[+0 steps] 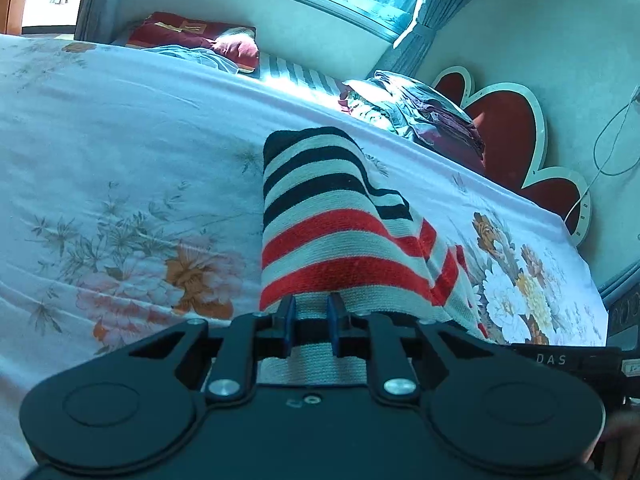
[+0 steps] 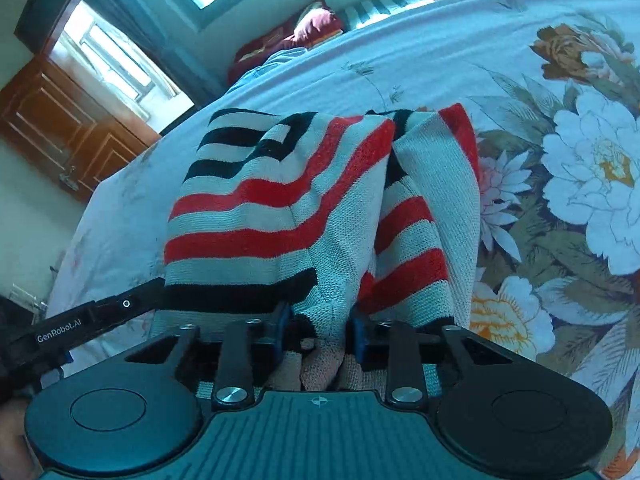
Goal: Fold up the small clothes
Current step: 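Fold the sweater over onto itself with both grippers and release, then grasp the end of the folded sweater with both grippers, then fold the sweater end over again with both grippers and lay it down, then press the folded sweater flat with both grippers, then open them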
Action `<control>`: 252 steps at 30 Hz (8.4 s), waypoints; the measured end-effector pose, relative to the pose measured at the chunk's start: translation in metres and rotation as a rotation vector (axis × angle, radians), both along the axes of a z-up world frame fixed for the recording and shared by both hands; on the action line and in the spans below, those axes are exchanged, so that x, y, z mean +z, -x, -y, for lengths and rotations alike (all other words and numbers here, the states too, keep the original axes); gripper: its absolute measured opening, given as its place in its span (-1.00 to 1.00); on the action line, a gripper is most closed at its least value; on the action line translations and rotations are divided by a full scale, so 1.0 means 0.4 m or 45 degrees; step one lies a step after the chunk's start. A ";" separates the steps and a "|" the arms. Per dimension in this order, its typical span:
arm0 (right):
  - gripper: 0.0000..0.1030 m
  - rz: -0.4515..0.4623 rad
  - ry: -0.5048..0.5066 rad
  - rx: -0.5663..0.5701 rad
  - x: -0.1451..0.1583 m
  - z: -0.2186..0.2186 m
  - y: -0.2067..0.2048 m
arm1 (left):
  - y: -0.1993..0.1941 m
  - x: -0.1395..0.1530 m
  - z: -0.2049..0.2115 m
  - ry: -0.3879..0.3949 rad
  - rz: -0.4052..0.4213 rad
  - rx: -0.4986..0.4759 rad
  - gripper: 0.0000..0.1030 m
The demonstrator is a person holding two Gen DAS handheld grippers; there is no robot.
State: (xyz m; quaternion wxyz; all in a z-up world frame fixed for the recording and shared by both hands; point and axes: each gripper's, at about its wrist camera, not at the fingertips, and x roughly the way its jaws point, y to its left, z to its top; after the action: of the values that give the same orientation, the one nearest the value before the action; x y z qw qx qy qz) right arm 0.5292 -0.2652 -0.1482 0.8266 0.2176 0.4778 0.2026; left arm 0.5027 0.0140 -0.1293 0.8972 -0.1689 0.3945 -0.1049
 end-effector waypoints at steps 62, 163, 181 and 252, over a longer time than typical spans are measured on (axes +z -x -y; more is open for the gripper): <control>-0.99 0.296 0.356 0.238 0.030 0.094 0.134 | 0.096 0.000 0.175 -0.471 0.058 -0.329 -0.95; -0.17 0.000 -0.180 0.075 -0.081 0.173 -0.042 | -0.068 -0.070 0.120 -0.049 -0.171 -0.058 0.33; -0.34 0.086 0.053 0.045 -0.002 0.081 -0.011 | -0.045 -0.040 0.102 -0.086 -0.084 -0.166 -0.01; -0.90 0.310 0.441 0.320 0.049 -0.688 0.143 | 0.175 0.044 -0.541 -0.400 0.093 -0.154 -0.78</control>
State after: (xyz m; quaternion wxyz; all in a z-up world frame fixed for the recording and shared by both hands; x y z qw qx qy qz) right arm 0.4719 0.0100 -0.1285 0.8714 -0.0144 0.4254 0.2438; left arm 0.4326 0.2305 -0.1117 0.9183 0.0014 0.3827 -0.1017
